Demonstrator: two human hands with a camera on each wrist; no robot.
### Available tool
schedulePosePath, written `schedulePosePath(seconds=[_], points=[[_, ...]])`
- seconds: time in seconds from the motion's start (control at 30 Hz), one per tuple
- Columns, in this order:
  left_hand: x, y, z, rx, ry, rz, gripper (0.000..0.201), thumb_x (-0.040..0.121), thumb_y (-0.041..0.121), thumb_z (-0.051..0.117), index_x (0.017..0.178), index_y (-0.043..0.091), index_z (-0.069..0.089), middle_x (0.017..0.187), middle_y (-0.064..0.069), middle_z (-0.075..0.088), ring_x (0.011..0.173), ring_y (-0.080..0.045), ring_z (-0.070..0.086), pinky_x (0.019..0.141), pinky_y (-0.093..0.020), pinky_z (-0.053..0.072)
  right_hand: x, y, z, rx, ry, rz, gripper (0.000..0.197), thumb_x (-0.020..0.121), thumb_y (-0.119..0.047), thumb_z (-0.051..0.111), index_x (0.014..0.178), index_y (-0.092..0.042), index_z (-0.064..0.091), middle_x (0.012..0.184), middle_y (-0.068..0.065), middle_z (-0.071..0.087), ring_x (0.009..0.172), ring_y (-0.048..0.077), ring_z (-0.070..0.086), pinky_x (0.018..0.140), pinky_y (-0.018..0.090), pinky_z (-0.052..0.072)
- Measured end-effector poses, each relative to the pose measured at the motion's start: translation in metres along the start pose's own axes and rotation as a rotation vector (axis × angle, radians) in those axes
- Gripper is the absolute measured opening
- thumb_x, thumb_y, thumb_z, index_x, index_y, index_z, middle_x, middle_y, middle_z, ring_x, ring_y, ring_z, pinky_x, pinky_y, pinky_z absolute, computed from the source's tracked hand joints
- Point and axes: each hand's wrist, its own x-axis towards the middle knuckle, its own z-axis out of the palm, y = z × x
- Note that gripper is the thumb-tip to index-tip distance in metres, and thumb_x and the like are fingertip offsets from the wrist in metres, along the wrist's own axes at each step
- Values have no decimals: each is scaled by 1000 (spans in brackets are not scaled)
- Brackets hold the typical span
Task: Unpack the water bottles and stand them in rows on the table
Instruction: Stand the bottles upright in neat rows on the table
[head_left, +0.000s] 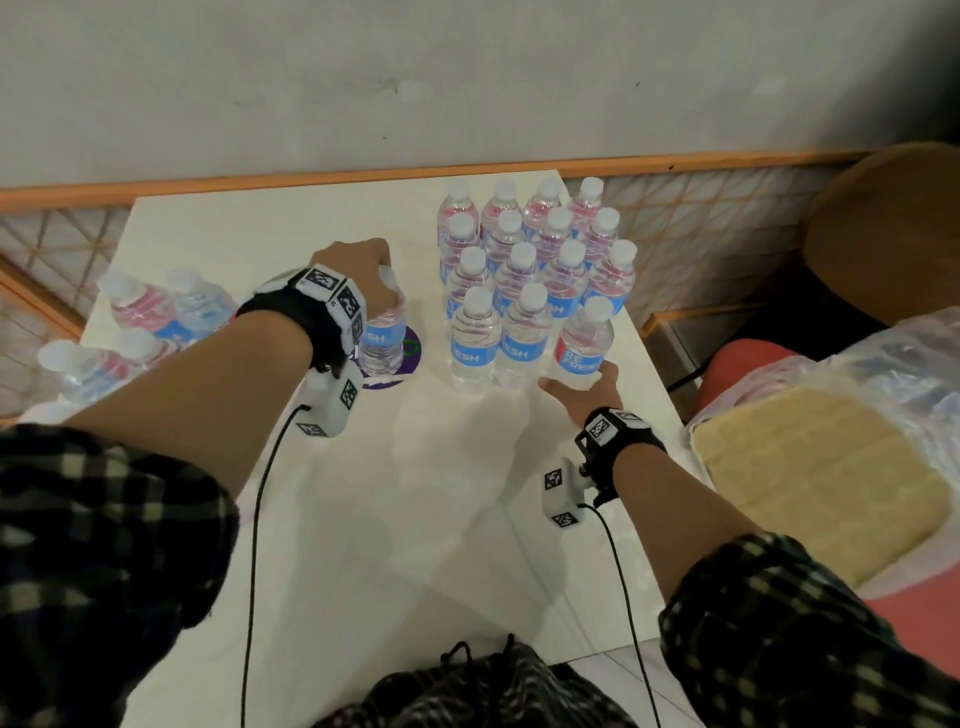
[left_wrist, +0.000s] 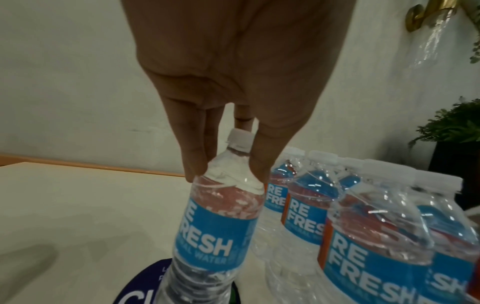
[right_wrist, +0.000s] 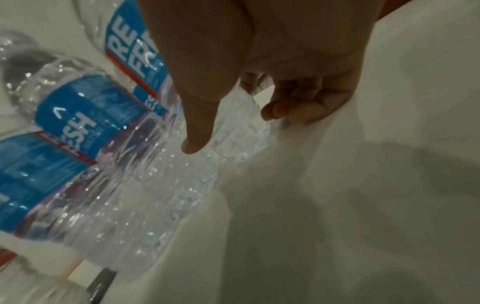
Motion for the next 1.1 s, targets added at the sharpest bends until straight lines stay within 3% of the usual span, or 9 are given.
schedulePosePath(seconds=[0.1, 0.2, 0.33, 0.47, 0.7, 0.97, 1.1], points=[[2, -17, -3, -39, -21, -67, 27, 86, 34, 58, 102, 13, 52, 91, -5, 55, 81, -27, 50, 67, -31, 36, -4, -1, 3, 38, -25, 7, 82, 72, -35, 78, 135, -21, 26, 121, 6, 54, 103, 30, 56, 90, 41, 46], [3, -35, -2, -109, -43, -106, 31, 82, 40, 64, 96, 16, 51, 90, -5, 57, 81, -28, 53, 68, -32, 38, -4, 0, 6, -19, -54, -46, 77, 80, -28, 69, 144, -26, 25, 134, 7, 53, 116, 33, 54, 96, 42, 44], [2, -36, 4, -184, -23, -121, 34, 77, 40, 70, 95, 19, 50, 87, -5, 58, 79, -28, 54, 67, -32, 40, -5, -2, 8, -29, -33, -65, 73, 83, -33, 67, 143, -27, 26, 135, 4, 54, 119, 32, 53, 99, 41, 42], [0, -33, 5, -185, -11, -116, 32, 79, 38, 70, 95, 18, 50, 86, -6, 56, 78, -28, 53, 67, -31, 40, -8, -4, 8, 26, 0, -23, 74, 79, -39, 71, 138, -28, 27, 126, 7, 58, 111, 34, 57, 92, 40, 46], [-4, -34, 5, -215, -9, -127, 31, 78, 38, 68, 94, 18, 49, 71, 0, 52, 75, -28, 54, 65, -31, 40, -12, 1, 7, 67, 13, -20, 70, 84, -36, 66, 143, -33, 26, 126, 10, 58, 114, 31, 55, 94, 37, 43], [-9, -33, 5, -220, -1, -114, 33, 81, 37, 68, 98, 16, 49, 87, -6, 57, 79, -29, 54, 68, -32, 39, -14, -6, 7, 60, 15, -28, 70, 85, -38, 65, 143, -34, 25, 134, 8, 52, 119, 33, 51, 94, 39, 41], [-9, -34, 3, -215, -31, -104, 34, 77, 39, 71, 93, 19, 49, 91, -6, 60, 80, -29, 57, 70, -34, 47, -15, -8, 6, 52, 14, -16, 73, 82, -39, 67, 141, -32, 24, 131, 9, 53, 116, 35, 53, 93, 41, 43]])
